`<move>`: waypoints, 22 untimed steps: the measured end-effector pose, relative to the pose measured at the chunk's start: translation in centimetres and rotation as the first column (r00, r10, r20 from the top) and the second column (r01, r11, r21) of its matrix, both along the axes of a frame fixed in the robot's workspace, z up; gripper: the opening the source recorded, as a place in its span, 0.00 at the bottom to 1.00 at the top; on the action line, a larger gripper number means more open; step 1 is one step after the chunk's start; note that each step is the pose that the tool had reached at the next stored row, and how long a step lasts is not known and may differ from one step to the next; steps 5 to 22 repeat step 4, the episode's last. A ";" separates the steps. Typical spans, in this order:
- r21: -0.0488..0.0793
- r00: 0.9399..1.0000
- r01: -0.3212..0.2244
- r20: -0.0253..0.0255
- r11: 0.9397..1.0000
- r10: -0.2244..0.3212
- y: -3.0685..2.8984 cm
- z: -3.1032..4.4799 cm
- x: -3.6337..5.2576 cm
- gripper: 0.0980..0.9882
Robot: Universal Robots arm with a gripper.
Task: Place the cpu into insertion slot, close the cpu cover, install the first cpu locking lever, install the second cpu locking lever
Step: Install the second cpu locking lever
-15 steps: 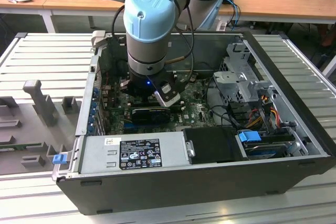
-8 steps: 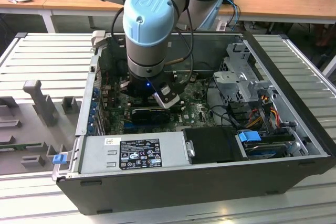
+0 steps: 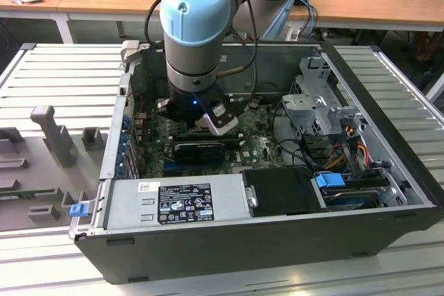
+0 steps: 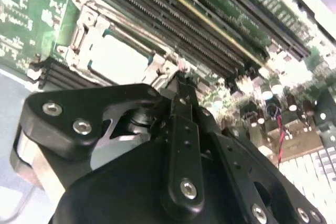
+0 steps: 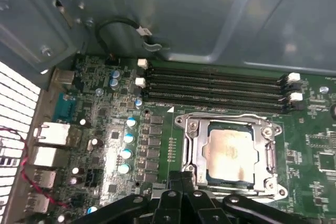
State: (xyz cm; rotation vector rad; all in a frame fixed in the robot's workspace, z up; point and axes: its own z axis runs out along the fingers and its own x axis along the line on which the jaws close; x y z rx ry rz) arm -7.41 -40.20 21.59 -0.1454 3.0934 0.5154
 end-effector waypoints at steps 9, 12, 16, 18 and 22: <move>0.001 1.000 0.000 0.000 1.000 0.000 0.00 0.47 0.00 0.01; 0.001 1.000 0.000 0.000 1.000 0.000 0.00 0.47 0.00 0.01; 0.001 1.000 0.000 0.000 1.000 0.000 0.00 0.47 0.00 0.01; 0.001 1.000 0.000 0.000 1.000 0.000 0.00 0.47 0.00 0.01; 0.001 1.000 0.000 0.000 1.000 0.000 0.00 0.47 0.00 0.01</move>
